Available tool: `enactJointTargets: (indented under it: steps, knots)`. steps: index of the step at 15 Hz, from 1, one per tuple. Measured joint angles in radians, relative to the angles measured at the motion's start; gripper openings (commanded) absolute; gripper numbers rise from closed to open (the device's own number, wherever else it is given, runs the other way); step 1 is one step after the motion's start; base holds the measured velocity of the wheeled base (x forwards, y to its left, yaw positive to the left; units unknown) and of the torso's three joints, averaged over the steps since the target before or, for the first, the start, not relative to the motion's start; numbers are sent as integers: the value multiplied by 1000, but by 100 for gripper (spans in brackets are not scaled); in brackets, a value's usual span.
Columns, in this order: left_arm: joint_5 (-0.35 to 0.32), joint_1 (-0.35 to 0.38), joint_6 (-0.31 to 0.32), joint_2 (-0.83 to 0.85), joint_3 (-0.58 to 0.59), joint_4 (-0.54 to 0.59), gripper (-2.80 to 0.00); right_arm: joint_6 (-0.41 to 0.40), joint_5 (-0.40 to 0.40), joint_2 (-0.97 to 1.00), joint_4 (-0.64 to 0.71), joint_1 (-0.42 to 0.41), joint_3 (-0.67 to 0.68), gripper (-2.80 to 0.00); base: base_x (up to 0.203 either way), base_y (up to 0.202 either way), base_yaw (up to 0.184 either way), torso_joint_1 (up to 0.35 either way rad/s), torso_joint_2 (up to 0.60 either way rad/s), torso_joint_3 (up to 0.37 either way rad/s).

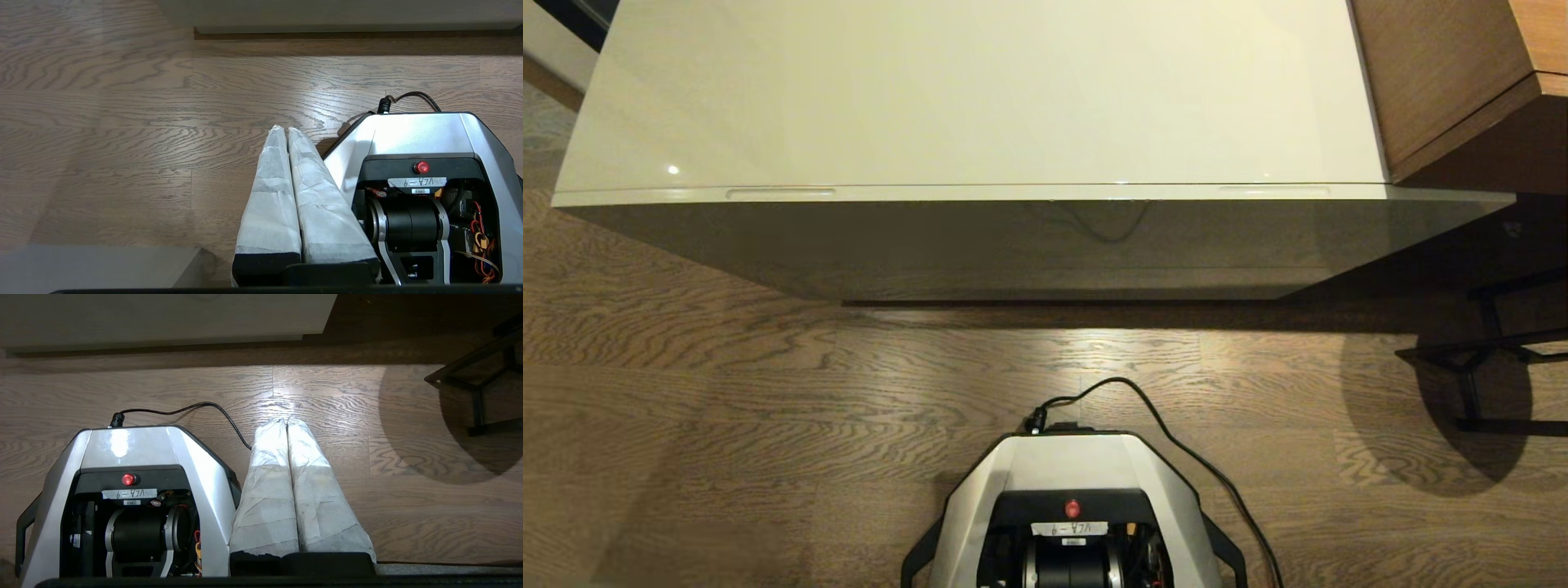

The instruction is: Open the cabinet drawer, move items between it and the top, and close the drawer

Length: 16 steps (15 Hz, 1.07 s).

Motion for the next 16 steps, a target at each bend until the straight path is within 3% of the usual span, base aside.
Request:
enactJointTargets:
  steps: [16]
  knots:
    - [0,0,0,0,0,0,-280,0,0,0,0,0,0,-280,0,0,0,0,0,0]
